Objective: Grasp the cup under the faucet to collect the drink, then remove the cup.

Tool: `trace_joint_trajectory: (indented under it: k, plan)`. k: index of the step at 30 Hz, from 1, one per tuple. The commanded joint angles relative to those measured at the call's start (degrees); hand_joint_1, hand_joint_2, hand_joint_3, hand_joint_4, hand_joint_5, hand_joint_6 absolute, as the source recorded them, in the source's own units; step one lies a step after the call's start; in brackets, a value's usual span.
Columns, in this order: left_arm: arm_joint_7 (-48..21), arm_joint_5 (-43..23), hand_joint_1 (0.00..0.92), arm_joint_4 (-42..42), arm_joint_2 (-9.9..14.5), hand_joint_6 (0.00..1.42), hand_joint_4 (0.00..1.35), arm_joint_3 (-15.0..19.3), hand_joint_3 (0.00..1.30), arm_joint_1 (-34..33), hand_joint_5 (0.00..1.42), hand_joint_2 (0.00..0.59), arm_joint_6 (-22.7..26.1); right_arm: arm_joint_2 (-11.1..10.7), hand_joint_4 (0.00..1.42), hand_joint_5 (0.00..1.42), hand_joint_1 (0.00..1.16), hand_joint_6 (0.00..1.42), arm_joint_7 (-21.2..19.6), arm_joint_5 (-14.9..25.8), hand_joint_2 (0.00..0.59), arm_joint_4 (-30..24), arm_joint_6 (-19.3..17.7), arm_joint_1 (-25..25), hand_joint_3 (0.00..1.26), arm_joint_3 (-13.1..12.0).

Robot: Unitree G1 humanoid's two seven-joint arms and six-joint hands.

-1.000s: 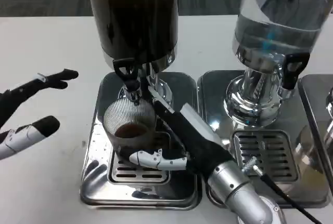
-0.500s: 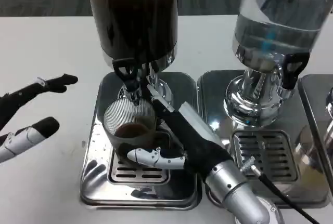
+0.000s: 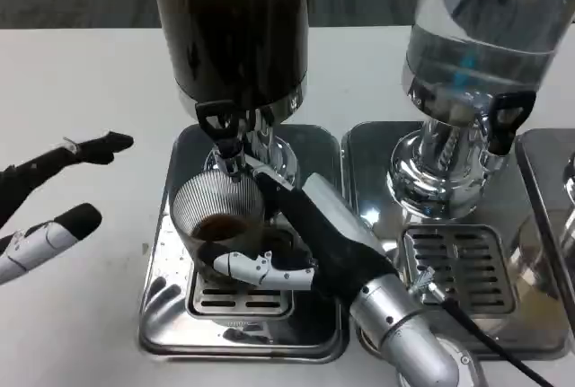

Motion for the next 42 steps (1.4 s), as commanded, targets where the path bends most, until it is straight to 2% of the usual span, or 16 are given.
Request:
trace_joint_trajectory:
  k: [1,9,15,26,31,42]
  plan:
    - [0.48,-0.96,0.000,-0.43,0.94,0.18,0.21,0.08,0.27,0.55,0.23,0.125,0.17,-0.21,0.00,0.10,0.59,0.15,1.05,-0.13,0.188,-0.79,0.48,-0.24,0.04,0.57]
    - [0.31,-1.14,0.000,-0.48,1.05,0.18,0.22,0.03,0.27,0.64,0.23,0.130,0.39,-0.73,0.00,0.07,0.63,0.13,2.51,-2.07,0.160,-1.46,2.99,-0.88,0.00,1.54]
    - [0.11,-1.24,0.000,-0.46,1.19,0.19,0.22,-0.04,0.27,0.57,0.24,0.132,0.44,-0.58,0.04,0.13,0.69,0.18,2.17,-3.06,0.153,-2.33,4.19,-0.66,0.00,1.65]
    - [0.03,-1.32,0.000,-0.48,1.43,0.19,0.23,-0.11,0.28,0.52,0.25,0.134,0.43,0.11,0.22,0.30,0.67,0.38,0.10,-5.99,0.156,-4.13,7.70,-0.02,0.16,2.59]
    - [-0.07,-1.47,0.000,-0.44,1.54,0.19,0.23,-0.06,0.28,0.57,0.25,0.134,0.26,-0.29,0.27,0.37,0.67,0.44,-1.61,-8.83,0.156,-4.81,7.97,-0.12,0.20,4.03]
    - [0.04,-1.65,0.000,-0.75,1.55,0.21,0.23,0.11,0.27,0.92,0.25,0.136,0.28,-0.02,0.41,0.53,0.63,0.64,-4.67,-10.70,0.175,-5.07,8.44,0.36,0.30,4.41]
